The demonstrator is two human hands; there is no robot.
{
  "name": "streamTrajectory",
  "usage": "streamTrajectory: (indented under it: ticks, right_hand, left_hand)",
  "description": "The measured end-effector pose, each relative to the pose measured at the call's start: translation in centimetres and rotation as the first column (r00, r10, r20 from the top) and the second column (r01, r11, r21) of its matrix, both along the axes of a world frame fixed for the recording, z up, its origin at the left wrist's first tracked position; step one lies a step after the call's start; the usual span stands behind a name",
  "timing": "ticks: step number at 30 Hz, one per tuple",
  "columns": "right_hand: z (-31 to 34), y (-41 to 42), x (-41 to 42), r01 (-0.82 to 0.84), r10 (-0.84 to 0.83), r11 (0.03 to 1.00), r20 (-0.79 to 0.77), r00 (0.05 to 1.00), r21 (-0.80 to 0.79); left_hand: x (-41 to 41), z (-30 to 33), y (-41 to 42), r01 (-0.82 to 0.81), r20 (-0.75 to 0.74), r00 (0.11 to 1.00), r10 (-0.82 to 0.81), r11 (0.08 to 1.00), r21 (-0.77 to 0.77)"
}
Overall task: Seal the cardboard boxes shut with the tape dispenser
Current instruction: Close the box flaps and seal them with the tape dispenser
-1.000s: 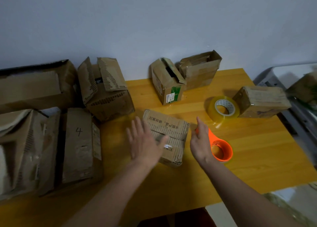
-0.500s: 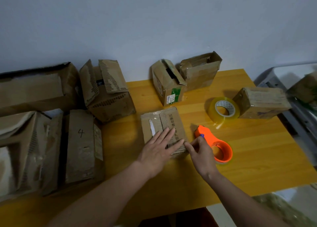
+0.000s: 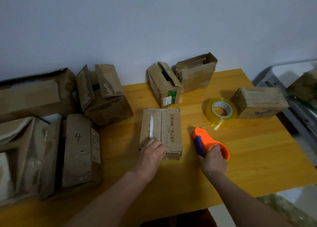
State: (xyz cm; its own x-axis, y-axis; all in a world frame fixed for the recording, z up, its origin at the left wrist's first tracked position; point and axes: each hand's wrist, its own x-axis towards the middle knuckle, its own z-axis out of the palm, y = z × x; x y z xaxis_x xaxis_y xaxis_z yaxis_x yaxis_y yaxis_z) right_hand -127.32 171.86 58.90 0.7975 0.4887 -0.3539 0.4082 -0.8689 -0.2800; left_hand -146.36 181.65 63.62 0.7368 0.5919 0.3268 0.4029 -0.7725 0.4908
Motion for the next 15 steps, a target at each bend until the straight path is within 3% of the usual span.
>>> streamTrajectory:
  ticks: [2,3,5,8,11,13,15]
  right_hand:
    - [0.2,-0.4,0.5,-0.048,0.049,0.997,0.010,0.999,-0.067]
    - [0.4,-0.6,0.9,-0.051,0.051,0.998,-0.004,0.999,-0.024]
    - [1.3,-1.2,1.7,-0.016,0.034,0.983,-0.097,0.995,0.183]
    - [4.0,-2.0,2.8,0.019,0.113,0.880,-0.247,0.962,0.475]
    - [7.8,-2.0,3.4,0.071,0.261,0.742,-0.384,0.886,0.666]
    - [10.0,-2.0,3.7,0.052,0.363,0.689,-0.406,0.839,0.723]
    - [11.8,-2.0,3.9,0.011,0.460,0.662,-0.418,0.784,0.749]
  left_hand:
    - [-0.1,-0.1,-0.2,0.010,-0.020,1.000,-0.010,1.000,0.003]
    - [-0.2,-0.2,-0.3,-0.002,-0.038,0.999,0.001,1.000,-0.029]
    - [-0.4,-0.2,-0.4,-0.060,-0.080,0.996,0.046,0.983,-0.176]
    - [0.1,1.0,0.3,-0.193,-0.148,0.978,0.144,0.893,-0.406]
    - [2.3,4.5,2.4,-0.343,-0.168,0.939,0.300,0.853,-0.394]
    - [4.1,8.0,3.7,-0.302,-0.098,0.952,0.289,0.854,-0.424]
    - [5.1,11.4,5.0,-0.134,-0.020,0.988,0.152,0.792,-0.595]
